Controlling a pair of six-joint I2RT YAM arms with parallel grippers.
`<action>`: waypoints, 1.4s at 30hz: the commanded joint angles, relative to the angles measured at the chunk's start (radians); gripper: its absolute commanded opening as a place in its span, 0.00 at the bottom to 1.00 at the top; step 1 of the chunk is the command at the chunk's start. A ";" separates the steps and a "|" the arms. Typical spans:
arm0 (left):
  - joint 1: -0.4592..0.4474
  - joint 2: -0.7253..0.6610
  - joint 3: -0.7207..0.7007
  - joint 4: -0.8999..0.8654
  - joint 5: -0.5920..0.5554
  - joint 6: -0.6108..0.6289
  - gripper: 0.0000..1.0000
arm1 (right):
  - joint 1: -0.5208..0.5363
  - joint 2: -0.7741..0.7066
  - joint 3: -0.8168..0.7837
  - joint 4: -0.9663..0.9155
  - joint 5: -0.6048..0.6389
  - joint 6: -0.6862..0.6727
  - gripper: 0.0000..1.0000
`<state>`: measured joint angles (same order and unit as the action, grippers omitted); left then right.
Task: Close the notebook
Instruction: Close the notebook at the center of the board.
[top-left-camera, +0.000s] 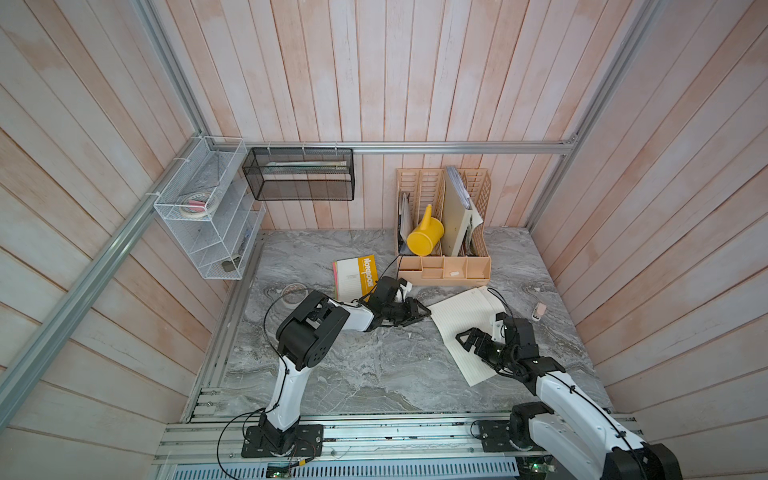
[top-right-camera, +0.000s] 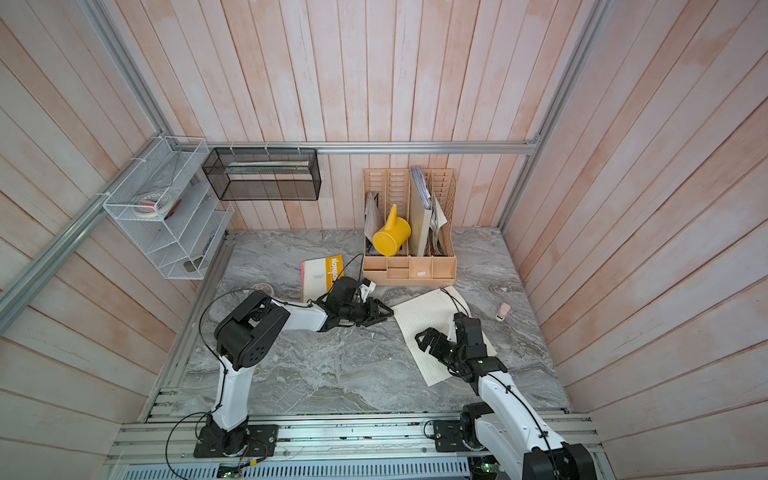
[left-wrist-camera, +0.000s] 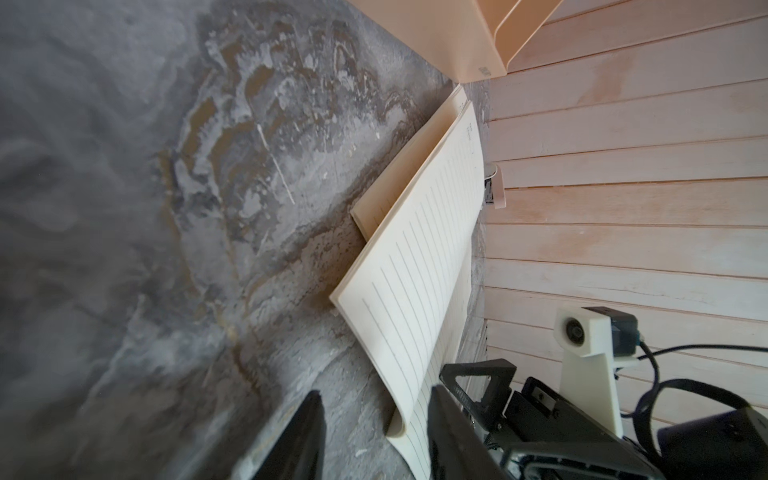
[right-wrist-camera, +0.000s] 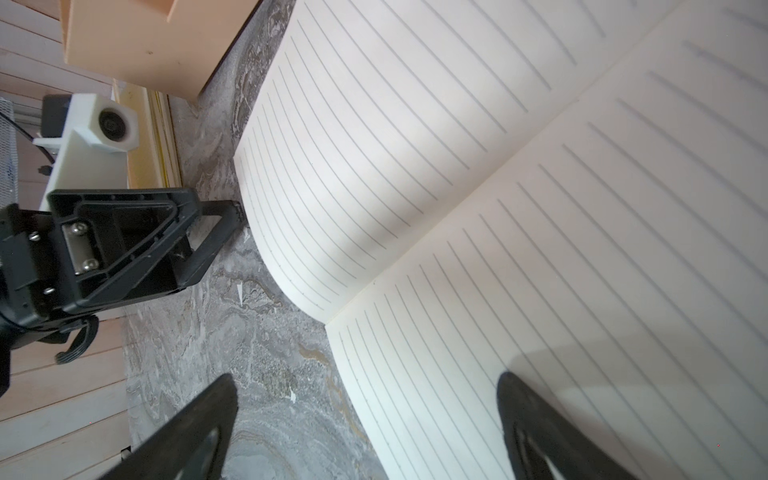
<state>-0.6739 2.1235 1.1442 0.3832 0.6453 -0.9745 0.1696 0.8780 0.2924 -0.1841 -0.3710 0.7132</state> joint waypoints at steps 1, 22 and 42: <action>-0.007 0.038 0.039 0.030 -0.015 -0.014 0.44 | -0.004 -0.007 -0.006 -0.020 -0.017 0.002 0.98; -0.018 0.101 0.078 0.181 0.030 -0.112 0.00 | -0.008 -0.036 -0.002 -0.050 -0.027 -0.008 0.98; -0.018 -0.426 -0.375 0.228 -0.143 -0.061 0.00 | 0.000 -0.068 0.111 -0.114 0.031 -0.026 0.98</action>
<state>-0.6888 1.7542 0.8051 0.6621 0.5945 -1.0847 0.1669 0.8310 0.3908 -0.2821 -0.3557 0.6800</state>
